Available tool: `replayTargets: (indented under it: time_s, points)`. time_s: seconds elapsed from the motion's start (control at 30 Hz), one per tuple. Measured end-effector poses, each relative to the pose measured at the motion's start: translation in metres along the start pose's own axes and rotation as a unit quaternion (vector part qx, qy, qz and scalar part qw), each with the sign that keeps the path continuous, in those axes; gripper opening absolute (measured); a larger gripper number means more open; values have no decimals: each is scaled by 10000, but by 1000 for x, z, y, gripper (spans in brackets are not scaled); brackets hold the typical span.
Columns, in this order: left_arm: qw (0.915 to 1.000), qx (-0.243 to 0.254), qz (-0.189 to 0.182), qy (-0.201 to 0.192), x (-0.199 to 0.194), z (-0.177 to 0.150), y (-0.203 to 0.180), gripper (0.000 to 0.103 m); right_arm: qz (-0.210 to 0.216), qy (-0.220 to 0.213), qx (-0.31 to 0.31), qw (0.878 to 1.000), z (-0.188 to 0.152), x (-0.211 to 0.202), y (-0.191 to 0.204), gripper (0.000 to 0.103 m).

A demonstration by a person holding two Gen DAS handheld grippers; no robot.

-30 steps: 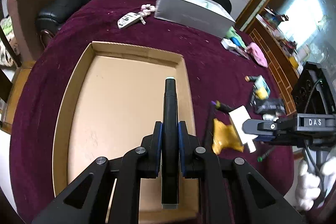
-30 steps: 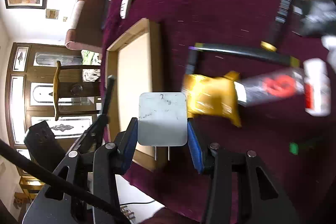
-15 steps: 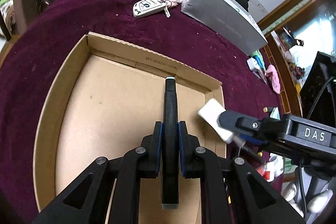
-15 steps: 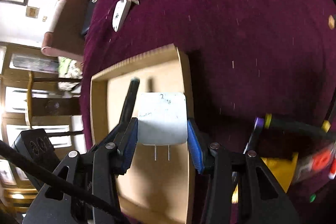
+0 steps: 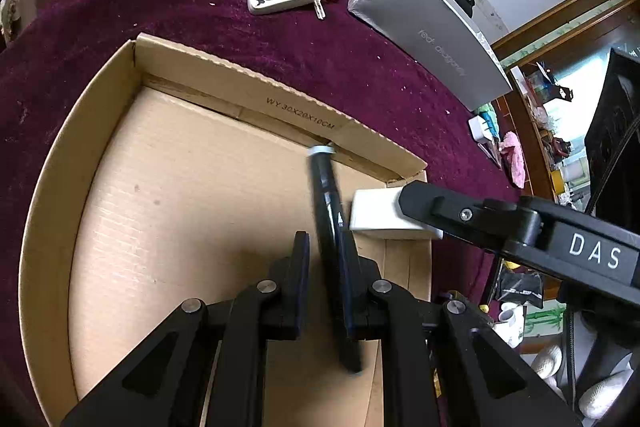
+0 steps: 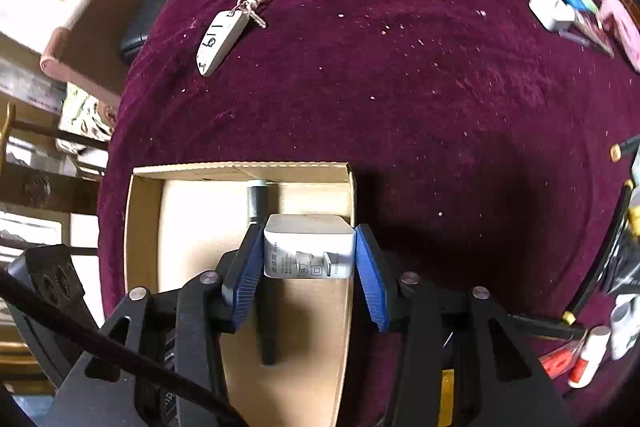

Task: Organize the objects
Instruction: 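Carry the marker with the left tool while the right tool carries the charger into the tray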

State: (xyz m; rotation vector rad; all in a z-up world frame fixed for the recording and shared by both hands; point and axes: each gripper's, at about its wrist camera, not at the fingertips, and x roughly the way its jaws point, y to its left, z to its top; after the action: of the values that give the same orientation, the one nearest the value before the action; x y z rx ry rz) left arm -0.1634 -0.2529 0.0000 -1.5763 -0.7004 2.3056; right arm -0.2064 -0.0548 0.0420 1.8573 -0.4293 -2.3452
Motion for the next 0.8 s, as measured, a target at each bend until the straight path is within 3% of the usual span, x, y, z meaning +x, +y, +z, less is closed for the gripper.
replayTargets:
  time_s: [0.13, 0.5, 0.67, 0.8]
  points:
    - [10000, -44, -7, -27, -3, 2, 1, 11, 41, 43, 20, 10000, 4, 1, 1, 50]
    - [9993, -331, -170, -71, -26, -5, 20, 12, 339, -98, 194, 9992, 8, -15, 3, 50]
    - [9988, -428, -216, 40, -25, -13, 25, 12, 923, 4, 639, 9937, 13, -7, -4, 54]
    - [9985, -462, -268, 79, -26, -17, 27, 12, 1379, 473, 531, 9879, 6, -2, 3, 56]
